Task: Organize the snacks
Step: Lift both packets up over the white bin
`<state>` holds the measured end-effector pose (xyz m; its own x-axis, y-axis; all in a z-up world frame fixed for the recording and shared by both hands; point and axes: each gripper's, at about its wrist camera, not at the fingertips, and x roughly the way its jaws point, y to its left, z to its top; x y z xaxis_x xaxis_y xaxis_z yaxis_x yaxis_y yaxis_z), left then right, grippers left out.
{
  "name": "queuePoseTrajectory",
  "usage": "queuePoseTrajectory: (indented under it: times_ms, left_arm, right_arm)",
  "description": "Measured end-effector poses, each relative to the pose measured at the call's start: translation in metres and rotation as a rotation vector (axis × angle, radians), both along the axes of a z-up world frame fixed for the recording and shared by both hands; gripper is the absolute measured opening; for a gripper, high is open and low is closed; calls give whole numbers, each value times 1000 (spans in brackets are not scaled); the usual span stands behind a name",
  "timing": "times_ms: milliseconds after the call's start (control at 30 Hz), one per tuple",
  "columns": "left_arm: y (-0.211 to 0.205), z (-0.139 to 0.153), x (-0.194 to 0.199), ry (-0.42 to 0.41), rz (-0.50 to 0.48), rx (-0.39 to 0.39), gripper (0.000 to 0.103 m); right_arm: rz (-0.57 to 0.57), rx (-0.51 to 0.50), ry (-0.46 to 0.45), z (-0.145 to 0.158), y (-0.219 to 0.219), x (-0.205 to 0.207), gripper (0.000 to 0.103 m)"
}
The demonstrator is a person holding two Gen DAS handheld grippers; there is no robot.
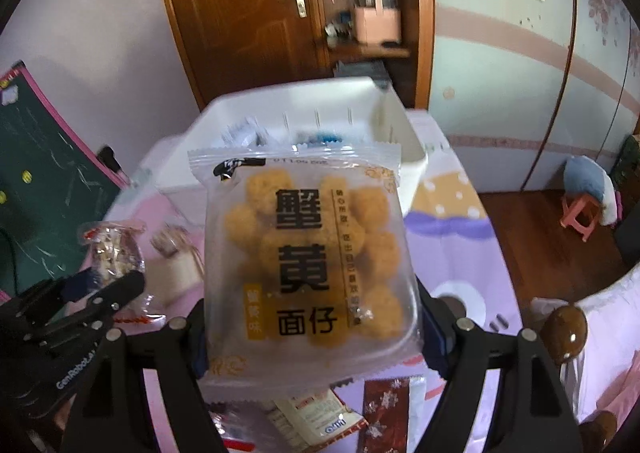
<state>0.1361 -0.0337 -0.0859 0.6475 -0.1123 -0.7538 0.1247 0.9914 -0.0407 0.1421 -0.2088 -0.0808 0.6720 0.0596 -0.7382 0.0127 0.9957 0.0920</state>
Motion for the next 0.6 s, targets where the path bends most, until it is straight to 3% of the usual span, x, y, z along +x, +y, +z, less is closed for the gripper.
queuePoseTrajectory:
  times_ms: [267,600]
  left_arm:
    - [10,70,31,-80,-5,-23,41]
    - [-3,133,114,-135,-32,70,41]
  right_arm:
    - [39,-41,-135,66,1,18,79]
    - [48,-123,-266,139,5,84,80]
